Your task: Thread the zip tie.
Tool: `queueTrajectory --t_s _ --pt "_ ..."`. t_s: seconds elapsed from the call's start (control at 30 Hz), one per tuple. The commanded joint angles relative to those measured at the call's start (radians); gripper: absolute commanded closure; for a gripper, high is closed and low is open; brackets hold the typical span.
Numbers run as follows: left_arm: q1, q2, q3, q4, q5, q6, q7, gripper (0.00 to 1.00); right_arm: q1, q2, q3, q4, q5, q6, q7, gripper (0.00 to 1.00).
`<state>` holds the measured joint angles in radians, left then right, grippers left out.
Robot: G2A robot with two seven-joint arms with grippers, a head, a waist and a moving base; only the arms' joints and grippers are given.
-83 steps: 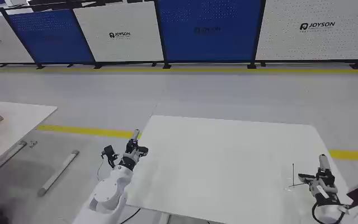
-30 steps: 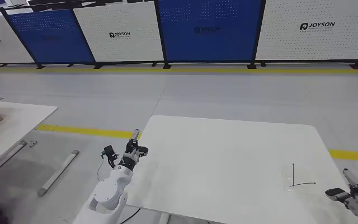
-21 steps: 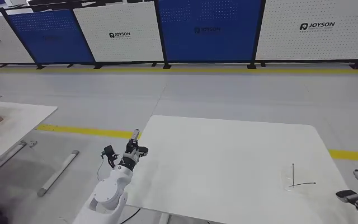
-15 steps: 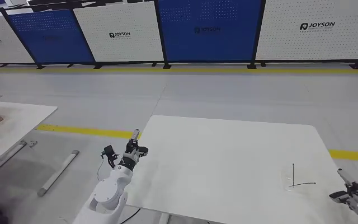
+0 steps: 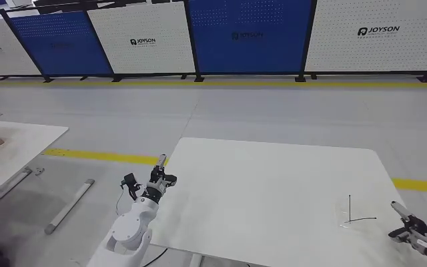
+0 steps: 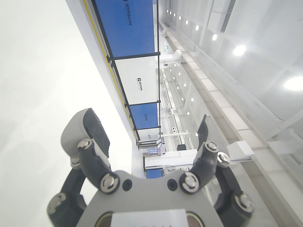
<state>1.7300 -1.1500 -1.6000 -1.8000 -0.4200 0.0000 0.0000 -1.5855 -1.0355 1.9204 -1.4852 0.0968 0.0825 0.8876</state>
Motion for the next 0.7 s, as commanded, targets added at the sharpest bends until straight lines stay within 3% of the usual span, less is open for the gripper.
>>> queueTrajectory --t_s 0.0,0.17,0.37,0.4,0.47,0.5,0.67 --pt "0.000 0.000 0.000 0.000 0.000 0.000 0.000 0.00 -0.003 0.000 -0.001 0.001 0.013 -0.038 0.001 0.00" --pt "0.000 0.000 0.000 0.000 0.000 0.000 0.000 0.00 0.001 0.006 -0.002 0.009 0.008 -0.090 0.041 0.00" --pt "0.000 0.000 0.000 0.000 0.000 0.000 0.000 0.00 0.042 0.014 -0.039 0.040 -0.044 -0.094 0.062 0.02" --pt "0.000 0.000 0.000 0.000 0.000 0.000 0.000 0.00 0.053 0.016 -0.045 0.049 -0.052 -0.094 0.068 0.23" --pt "0.000 0.000 0.000 0.000 0.000 0.000 0.000 0.00 0.065 0.018 -0.053 0.062 -0.060 -0.096 0.079 0.35" --pt "0.000 0.000 0.000 0.000 0.000 0.000 0.000 0.00 0.072 0.020 -0.055 0.070 -0.062 -0.098 0.083 0.50" --pt "0.000 0.000 0.000 0.000 0.000 0.000 0.000 0.00 0.085 0.026 -0.065 0.097 -0.079 -0.098 0.091 0.54"
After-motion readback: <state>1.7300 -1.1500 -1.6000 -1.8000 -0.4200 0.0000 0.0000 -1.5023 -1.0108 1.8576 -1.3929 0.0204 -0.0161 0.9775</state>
